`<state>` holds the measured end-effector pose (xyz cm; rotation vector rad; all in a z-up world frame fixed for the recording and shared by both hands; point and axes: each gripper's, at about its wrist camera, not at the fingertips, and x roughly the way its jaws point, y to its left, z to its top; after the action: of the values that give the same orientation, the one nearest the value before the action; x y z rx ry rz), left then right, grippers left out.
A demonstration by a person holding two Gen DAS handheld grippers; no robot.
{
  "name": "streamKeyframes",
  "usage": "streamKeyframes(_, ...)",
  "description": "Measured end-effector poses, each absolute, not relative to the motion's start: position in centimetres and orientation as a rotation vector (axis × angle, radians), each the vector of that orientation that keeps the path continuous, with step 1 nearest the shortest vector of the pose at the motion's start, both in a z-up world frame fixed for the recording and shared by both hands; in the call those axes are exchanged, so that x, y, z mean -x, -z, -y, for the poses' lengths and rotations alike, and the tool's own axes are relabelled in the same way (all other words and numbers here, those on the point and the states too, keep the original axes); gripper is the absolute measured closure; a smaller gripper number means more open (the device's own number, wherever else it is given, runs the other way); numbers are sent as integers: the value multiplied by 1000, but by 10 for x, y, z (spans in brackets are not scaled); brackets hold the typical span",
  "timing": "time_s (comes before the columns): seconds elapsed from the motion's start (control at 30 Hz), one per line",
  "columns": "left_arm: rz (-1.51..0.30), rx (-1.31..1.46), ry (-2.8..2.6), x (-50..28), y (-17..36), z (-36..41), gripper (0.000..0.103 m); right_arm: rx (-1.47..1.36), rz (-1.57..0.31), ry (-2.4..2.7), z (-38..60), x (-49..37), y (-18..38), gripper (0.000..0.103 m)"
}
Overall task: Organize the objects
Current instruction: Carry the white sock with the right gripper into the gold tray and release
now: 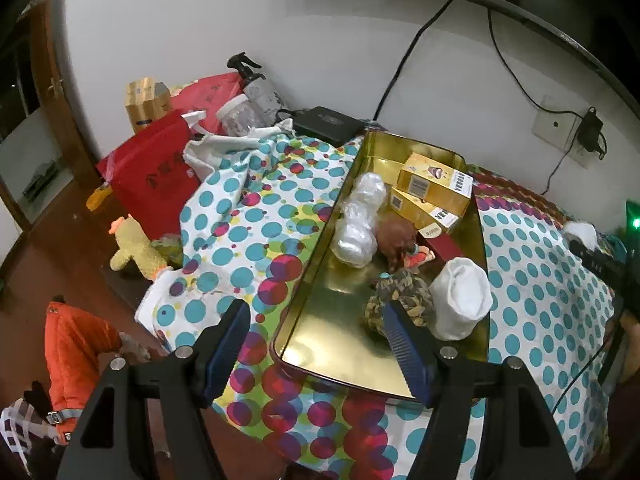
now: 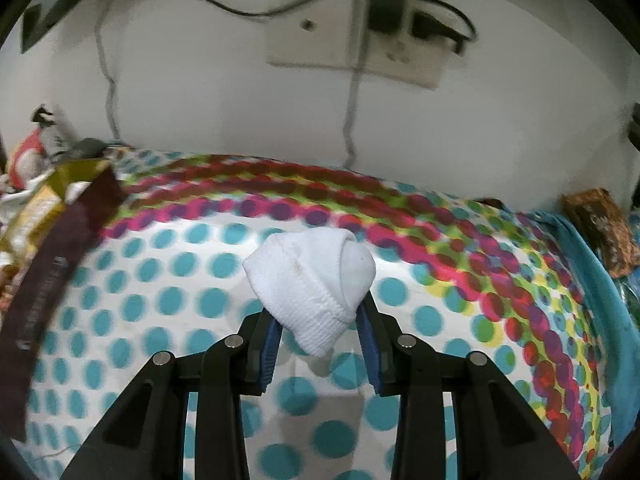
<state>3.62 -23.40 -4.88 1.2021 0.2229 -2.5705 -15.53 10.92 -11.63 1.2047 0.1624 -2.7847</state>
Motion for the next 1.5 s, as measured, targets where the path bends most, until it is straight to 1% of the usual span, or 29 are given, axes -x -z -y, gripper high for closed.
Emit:
streamKeyframes(0.33,-241,-1194,2543,-42,49,246,32,-972,-171,2555,-4,119,53,69)
streamKeyframes(0.47,-244,-1182,2539,-46,48,250,32,-930,-183,2479,39,108,42,69)
streamKeyframes(0.57,-238,-1169,2533,-49,46,255,32,-925,-182,2437,65,103,40,69)
streamKeyframes(0.73,-254,-1144,2526,-54,44,264,32,-938,-244,2384,103,96,46,69)
streamKeyframes(0.83,-230,-1138,2513,-54,44,265,32,-945,-283,2369,119,91,50,69)
streamKeyframes(1.03,-234,-1152,2525,-52,44,265,32,-1024,-332,2350,138,98,63,68)
streamKeyframes(1.37,-209,-1143,2536,-50,39,263,32,-1092,-329,2384,144,106,75,67)
streamKeyframes(1.4,-204,-1145,2536,-50,38,262,32,-1094,-328,2384,145,106,75,66)
streamKeyframes(1.47,-202,-1139,2539,-49,37,261,32,-1096,-331,2384,145,106,76,60)
streamKeyframes(1.5,-197,-1142,2537,-49,36,260,32,-1094,-336,2389,146,105,75,52)
